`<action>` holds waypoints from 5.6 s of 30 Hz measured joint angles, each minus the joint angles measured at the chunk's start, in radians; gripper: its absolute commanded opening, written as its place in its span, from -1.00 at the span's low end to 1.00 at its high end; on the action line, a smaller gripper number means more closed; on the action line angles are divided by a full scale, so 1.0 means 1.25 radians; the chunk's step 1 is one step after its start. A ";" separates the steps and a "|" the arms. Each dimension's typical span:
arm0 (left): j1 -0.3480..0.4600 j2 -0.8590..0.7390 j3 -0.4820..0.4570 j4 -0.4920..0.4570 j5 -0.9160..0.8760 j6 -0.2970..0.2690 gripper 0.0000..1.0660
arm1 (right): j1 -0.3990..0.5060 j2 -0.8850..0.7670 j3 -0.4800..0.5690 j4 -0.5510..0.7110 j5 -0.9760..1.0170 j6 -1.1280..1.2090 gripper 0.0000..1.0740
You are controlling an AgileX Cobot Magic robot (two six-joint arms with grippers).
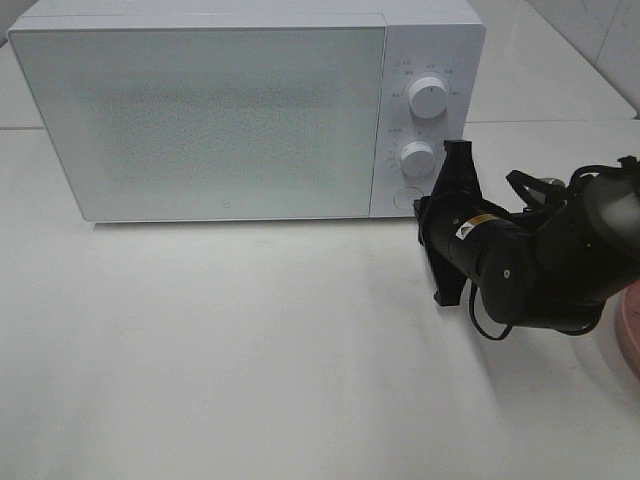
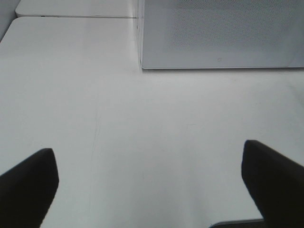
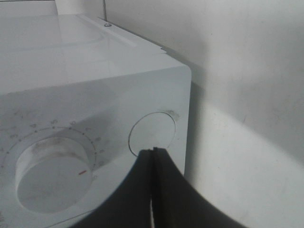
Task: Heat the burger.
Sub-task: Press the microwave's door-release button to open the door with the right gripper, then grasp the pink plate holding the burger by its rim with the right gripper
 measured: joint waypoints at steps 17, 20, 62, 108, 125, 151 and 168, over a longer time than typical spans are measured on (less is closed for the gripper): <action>0.000 0.000 0.000 0.000 0.000 0.000 0.83 | 0.000 0.046 -0.082 0.077 0.023 -0.040 -1.00; 0.000 0.000 0.000 0.000 0.000 0.000 0.83 | 0.000 0.051 -0.091 0.090 0.042 -0.043 -1.00; 0.000 0.000 0.000 0.000 0.000 0.000 0.83 | 0.009 0.118 -0.183 0.166 0.038 -0.110 -1.00; 0.000 0.000 0.000 0.000 0.000 0.000 0.83 | 0.011 0.094 -0.171 0.145 0.044 -0.121 -1.00; 0.000 0.000 0.000 0.000 0.000 0.000 0.83 | 0.011 -0.044 -0.030 0.045 0.125 -0.121 -1.00; 0.000 0.000 0.000 0.000 0.000 0.000 0.83 | -0.119 -0.323 0.017 -0.279 0.698 -0.610 -0.99; 0.000 0.000 0.000 0.000 0.000 0.000 0.83 | -0.133 -0.407 -0.030 -0.386 1.089 -0.954 -0.82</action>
